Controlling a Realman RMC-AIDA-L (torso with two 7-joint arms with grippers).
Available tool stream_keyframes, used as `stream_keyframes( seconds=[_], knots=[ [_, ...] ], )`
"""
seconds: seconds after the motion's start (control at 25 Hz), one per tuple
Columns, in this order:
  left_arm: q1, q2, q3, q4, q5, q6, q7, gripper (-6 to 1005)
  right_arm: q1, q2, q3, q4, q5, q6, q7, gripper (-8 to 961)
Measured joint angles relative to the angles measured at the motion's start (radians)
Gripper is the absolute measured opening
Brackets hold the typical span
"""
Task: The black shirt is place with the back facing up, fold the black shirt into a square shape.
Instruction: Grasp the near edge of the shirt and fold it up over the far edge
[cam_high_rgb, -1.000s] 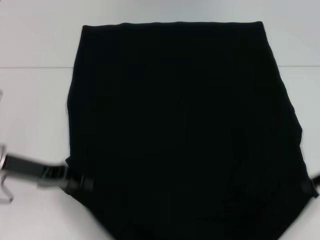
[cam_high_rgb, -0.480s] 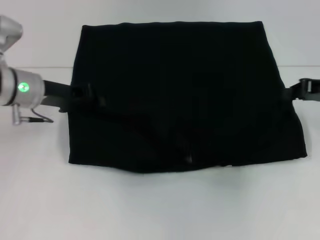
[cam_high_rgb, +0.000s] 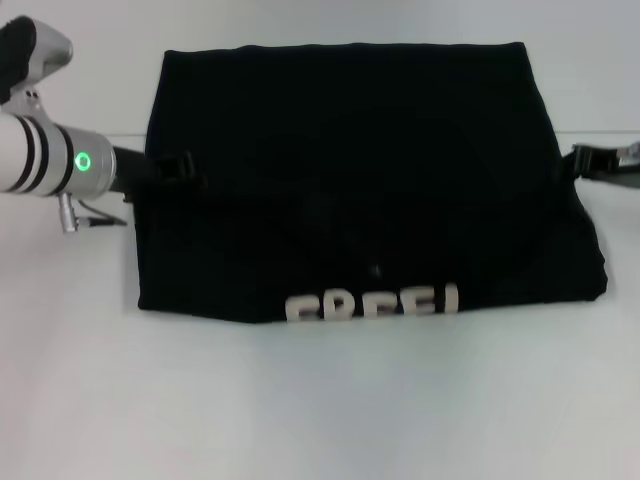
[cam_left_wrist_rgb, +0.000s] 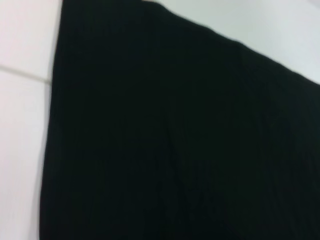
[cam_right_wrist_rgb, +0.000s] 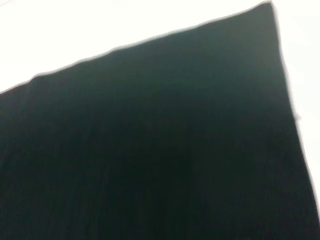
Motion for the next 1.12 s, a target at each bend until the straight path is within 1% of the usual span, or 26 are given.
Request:
stream_keyframes(
  seconds=[0.16, 0.36, 0.52, 0.72, 0.88, 1.12],
  knots=[
    [-0.026, -0.002, 0.004, -0.022, -0.012, -0.087, 0.004, 188, 0.010, 0.003, -0.003, -0.003, 0.002, 0.087, 0.014, 64],
    [-0.065, -0.015, 0.017, -0.089, -0.014, -0.193, 0.050, 193, 0.026, 0.017, -0.026, 0.050, -0.001, 0.196, 0.006, 64],
    [-0.082, -0.023, 0.018, -0.103, -0.014, -0.238, 0.071, 198, 0.028, 0.028, -0.044, 0.065, 0.001, 0.246, 0.005, 64],
    [-0.103, -0.024, 0.018, -0.103, -0.015, -0.274, 0.071, 203, 0.052, 0.040, -0.058, 0.066, 0.002, 0.302, 0.000, 64],
    [-0.115, -0.025, 0.018, -0.105, -0.015, -0.312, 0.064, 208, 0.067, 0.046, -0.071, 0.066, 0.002, 0.334, 0.000, 63],
    [-0.125, -0.028, 0.027, -0.130, -0.008, -0.351, 0.070, 214, 0.081, 0.048, -0.073, 0.076, 0.002, 0.377, 0.002, 63]
  ],
)
